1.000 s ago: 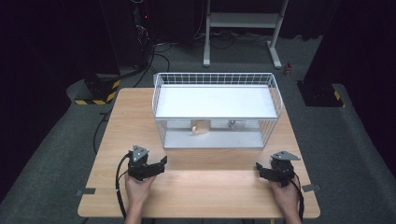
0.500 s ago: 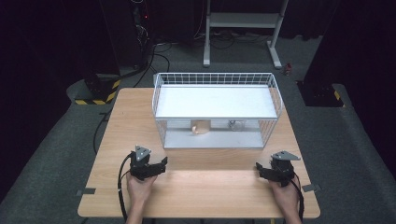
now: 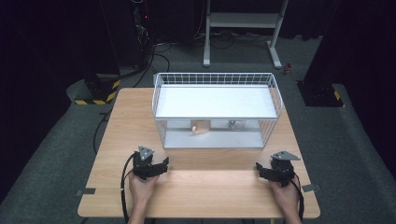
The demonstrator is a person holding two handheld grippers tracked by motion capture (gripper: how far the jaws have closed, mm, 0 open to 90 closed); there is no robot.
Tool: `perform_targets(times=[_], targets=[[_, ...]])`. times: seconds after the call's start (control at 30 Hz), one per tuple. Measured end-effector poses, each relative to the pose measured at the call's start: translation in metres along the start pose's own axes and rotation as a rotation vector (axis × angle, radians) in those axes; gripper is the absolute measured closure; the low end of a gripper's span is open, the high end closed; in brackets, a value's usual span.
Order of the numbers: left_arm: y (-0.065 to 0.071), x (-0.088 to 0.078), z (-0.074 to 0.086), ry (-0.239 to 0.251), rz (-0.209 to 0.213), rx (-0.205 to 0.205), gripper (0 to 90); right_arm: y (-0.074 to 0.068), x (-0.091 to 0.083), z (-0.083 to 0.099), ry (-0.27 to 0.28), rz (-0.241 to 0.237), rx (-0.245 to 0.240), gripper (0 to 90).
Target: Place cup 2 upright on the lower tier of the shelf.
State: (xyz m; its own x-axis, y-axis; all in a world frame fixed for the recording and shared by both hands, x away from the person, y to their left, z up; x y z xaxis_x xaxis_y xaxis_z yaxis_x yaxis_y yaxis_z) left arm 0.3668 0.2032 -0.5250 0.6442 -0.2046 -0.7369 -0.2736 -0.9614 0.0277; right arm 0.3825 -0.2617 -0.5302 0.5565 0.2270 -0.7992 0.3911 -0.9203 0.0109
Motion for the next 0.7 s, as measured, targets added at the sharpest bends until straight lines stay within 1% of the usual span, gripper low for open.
perform_targets(times=[0.07,0.23,0.43,0.5,0.7], targets=[[0.0,0.002,0.0,-0.009,0.0,-0.001,15.6,0.0,0.0,0.0,0.0,0.0,-0.001,24.3],[0.001,0.005,0.0,-0.011,-0.003,-0.002,15.6,0.0,0.0,0.0,0.001,0.0,-0.001,24.3],[0.002,0.011,0.0,-0.028,-0.011,0.006,15.6,0.0,0.0,0.0,0.0,0.0,0.0,24.3],[0.002,0.011,0.0,-0.019,-0.012,0.007,15.6,0.0,0.0,0.0,0.0,0.0,0.0,24.3],[0.002,0.011,0.0,-0.024,-0.016,0.01,15.7,0.0,0.0,0.0,0.001,0.001,-0.002,24.3]])
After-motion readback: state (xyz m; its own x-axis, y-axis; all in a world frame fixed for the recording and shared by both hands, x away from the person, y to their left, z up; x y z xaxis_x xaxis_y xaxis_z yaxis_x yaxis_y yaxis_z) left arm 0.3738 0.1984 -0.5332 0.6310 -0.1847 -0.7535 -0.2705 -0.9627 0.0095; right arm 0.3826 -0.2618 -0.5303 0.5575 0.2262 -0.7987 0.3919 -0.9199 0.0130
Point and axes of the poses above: each handheld gripper's, and its own axes: x roughly forward along the jaws, z roughly out of its underside, y roughly to its right, the point moved 1 cm from there along x, roughly forward along the jaws, and after that the axes turned 9 degrees about -y, right-handed, at the moved point
